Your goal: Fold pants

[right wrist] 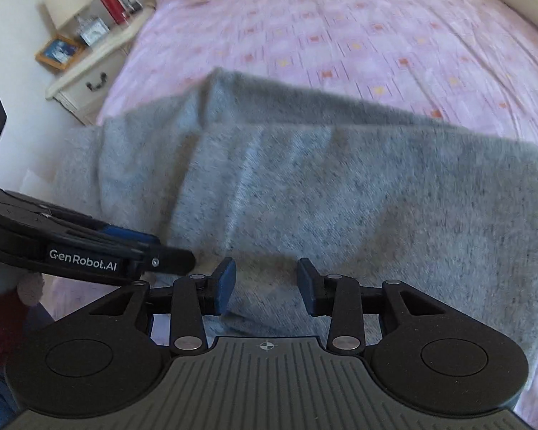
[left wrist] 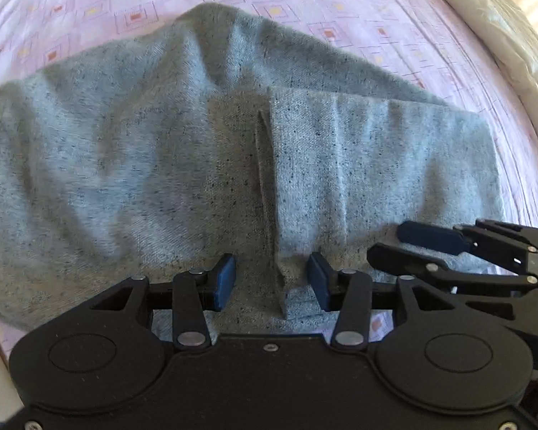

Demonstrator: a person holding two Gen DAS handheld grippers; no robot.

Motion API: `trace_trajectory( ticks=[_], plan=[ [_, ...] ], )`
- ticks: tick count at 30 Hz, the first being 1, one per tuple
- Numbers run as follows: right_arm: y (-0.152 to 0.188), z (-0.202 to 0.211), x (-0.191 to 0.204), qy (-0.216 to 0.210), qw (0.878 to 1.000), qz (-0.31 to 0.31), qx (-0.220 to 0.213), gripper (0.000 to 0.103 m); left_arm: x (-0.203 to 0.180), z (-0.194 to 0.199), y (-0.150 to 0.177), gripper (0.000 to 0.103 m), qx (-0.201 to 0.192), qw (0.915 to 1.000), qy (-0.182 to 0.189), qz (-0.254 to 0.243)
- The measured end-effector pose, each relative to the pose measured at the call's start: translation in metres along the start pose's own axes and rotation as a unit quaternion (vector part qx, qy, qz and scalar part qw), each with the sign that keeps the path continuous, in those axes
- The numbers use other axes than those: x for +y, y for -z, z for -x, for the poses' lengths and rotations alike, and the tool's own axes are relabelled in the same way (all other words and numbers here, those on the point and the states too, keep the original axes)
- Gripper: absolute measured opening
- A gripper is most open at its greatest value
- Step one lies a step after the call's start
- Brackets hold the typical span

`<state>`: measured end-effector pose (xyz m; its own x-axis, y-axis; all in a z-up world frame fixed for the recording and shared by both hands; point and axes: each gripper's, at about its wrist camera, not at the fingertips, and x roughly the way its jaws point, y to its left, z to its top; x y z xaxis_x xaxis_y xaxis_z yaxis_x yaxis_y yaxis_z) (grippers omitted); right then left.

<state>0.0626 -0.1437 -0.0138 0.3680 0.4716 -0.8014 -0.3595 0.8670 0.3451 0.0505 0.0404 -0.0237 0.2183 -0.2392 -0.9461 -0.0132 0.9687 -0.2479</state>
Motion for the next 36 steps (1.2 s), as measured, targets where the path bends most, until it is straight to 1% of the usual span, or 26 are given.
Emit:
trace_trajectory(
  ticks=[2,4,6,8,9,11,12,15,17,18,21,22,24,26,28,30,32,34,36],
  plan=[
    [0.000,0.008,0.004,-0.015,0.999,0.001,-0.028,0.037,0.006,0.018,0.000,0.053,-0.027,0.9996,0.001,0.011],
    [0.001,0.011,0.010,-0.024,0.999,0.015,-0.044,0.037,0.016,0.041,-0.002,0.053,-0.065,0.9977,-0.012,0.016],
    [0.003,0.009,0.017,-0.034,0.998,0.026,-0.046,0.037,0.031,0.065,-0.006,0.053,-0.105,0.9934,-0.036,0.026],
    [0.003,-0.002,0.024,-0.041,0.998,0.032,-0.029,0.037,0.051,0.086,-0.010,0.053,-0.133,0.9889,-0.052,0.041],
    [0.005,-0.007,0.027,-0.038,0.998,0.039,-0.015,0.037,0.064,0.095,-0.012,0.053,-0.141,0.9869,-0.055,0.054],
    [0.008,-0.018,0.035,-0.027,0.998,0.059,0.016,0.038,0.091,0.108,-0.013,0.053,-0.151,0.9823,-0.054,0.097],
    [0.012,-0.021,0.040,-0.018,0.997,0.072,0.022,0.039,0.105,0.113,-0.013,0.053,-0.153,0.9799,-0.050,0.118],
    [0.014,-0.017,0.050,-0.003,0.994,0.104,0.017,0.039,0.144,0.122,-0.008,0.053,-0.166,0.9695,-0.049,0.173],
    [0.012,-0.013,0.052,-0.017,0.995,0.096,0.007,0.038,0.164,0.124,0.001,0.053,-0.173,0.9630,-0.044,0.202],
    [0.009,-0.015,0.053,-0.039,0.994,0.097,0.006,0.038,0.173,0.123,0.007,0.053,-0.172,0.9600,-0.039,0.217],
    [0.004,-0.022,0.058,-0.044,0.995,0.094,0.007,0.038,0.195,0.121,0.015,0.053,-0.164,0.9502,-0.009,0.265],
    [0.004,-0.023,0.060,-0.045,0.994,0.097,0.009,0.038,0.202,0.121,0.017,0.054,-0.161,0.9491,-0.007,0.270],
    [0.002,-0.031,0.062,-0.042,0.994,0.101,0.013,0.038,0.213,0.118,0.020,0.056,-0.155,0.9469,-0.022,0.281],
    [0.001,-0.035,0.063,-0.044,0.993,0.106,0.016,0.039,0.221,0.115,0.022,0.056,-0.148,0.9469,-0.032,0.284],
    [0.001,-0.036,0.065,-0.044,0.993,0.108,0.019,0.039,0.234,0.109,0.025,0.058,-0.138,0.9475,-0.031,0.287],
    [0.000,-0.038,0.066,-0.042,0.993,0.110,0.022,0.039,0.245,0.099,0.026,0.058,-0.117,0.9497,-0.019,0.290],
    [0.000,-0.039,0.067,-0.041,0.993,0.110,0.025,0.039,0.255,0.088,0.027,0.058,-0.097,0.9488,-0.007,0.300],
    [-0.001,-0.040,0.067,-0.040,0.992,0.113,0.027,0.039,0.264,0.079,0.033,0.058,-0.082,0.9455,0.008,0.315],
    [-0.001,-0.042,0.067,-0.040,0.992,0.116,0.029,0.039,0.273,0.071,0.041,0.058,-0.070,0.9398,0.024,0.334]
  ],
)
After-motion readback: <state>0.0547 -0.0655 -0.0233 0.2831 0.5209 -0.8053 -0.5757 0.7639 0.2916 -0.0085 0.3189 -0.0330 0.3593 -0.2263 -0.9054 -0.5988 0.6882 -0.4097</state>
